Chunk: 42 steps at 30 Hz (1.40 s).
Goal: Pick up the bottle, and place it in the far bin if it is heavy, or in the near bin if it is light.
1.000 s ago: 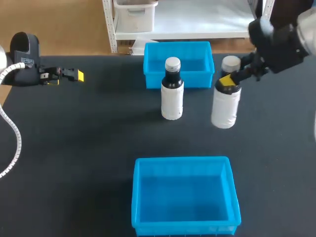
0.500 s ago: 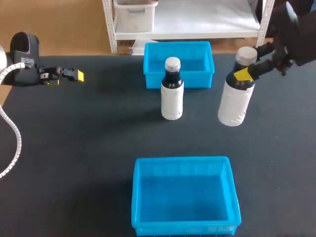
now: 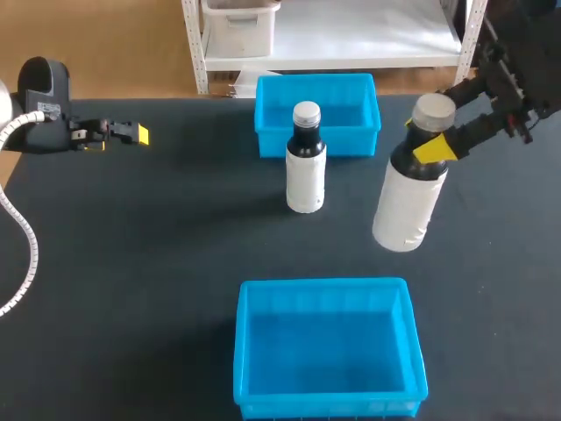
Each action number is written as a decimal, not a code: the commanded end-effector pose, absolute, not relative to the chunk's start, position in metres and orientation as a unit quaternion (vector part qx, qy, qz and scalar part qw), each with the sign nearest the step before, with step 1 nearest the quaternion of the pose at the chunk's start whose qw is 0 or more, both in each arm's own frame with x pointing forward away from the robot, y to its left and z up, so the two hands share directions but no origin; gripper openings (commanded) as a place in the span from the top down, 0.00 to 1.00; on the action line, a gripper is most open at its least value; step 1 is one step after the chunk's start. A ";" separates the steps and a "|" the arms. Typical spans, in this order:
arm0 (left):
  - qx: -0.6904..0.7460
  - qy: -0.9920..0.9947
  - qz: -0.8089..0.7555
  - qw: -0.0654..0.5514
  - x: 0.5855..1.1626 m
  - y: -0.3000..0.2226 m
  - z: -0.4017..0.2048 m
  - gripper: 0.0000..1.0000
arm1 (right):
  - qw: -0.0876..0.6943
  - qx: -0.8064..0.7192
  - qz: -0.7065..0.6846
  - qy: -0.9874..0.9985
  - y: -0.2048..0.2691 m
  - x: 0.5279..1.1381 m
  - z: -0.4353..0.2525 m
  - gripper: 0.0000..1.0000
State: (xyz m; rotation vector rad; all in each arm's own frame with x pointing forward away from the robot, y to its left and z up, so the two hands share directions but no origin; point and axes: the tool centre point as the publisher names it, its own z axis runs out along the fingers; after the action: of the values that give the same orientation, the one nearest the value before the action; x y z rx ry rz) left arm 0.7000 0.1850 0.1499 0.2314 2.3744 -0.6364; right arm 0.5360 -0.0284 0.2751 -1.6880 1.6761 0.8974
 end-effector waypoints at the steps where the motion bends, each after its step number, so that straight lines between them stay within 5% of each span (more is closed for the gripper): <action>1: 0.088 0.908 -0.243 0.330 0.700 0.185 0.150 0.00 | 0.290 -0.642 0.339 0.624 -0.008 0.527 0.269 1.00; 42: 0.088 0.908 -0.243 0.330 0.700 0.185 0.150 0.00 | 0.196 -0.775 0.407 0.441 0.111 0.448 0.179 1.00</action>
State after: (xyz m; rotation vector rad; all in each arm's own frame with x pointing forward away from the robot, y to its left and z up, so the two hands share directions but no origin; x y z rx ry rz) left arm 0.7000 0.1850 0.1499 0.2314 2.3744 -0.6364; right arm 0.4422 0.1028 0.1855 -2.1492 1.2493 1.1156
